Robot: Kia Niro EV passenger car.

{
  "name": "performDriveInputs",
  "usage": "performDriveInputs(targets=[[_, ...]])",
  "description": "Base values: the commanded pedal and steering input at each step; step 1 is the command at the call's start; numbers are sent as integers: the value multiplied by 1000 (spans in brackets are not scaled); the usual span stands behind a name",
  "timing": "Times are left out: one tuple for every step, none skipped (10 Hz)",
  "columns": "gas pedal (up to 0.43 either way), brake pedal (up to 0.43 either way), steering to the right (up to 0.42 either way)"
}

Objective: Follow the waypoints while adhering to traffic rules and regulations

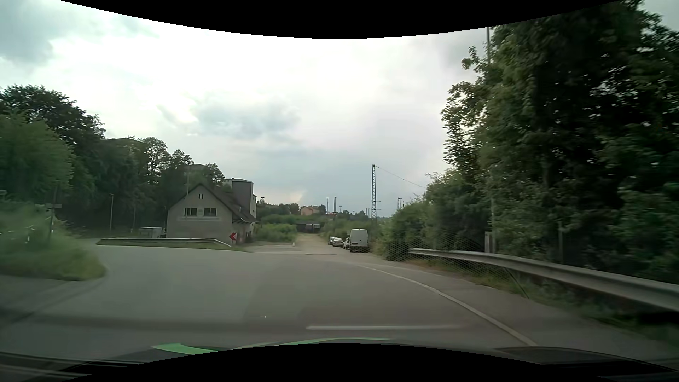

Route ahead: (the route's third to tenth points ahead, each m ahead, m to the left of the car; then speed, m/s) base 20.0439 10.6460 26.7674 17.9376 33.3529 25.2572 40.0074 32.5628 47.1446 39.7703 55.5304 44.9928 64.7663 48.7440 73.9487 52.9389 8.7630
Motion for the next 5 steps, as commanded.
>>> performDriveInputs(targets=[[98,0,-152],[118,0,-160],[118,0,-174],[118,0,-187],[118,0,-194]])
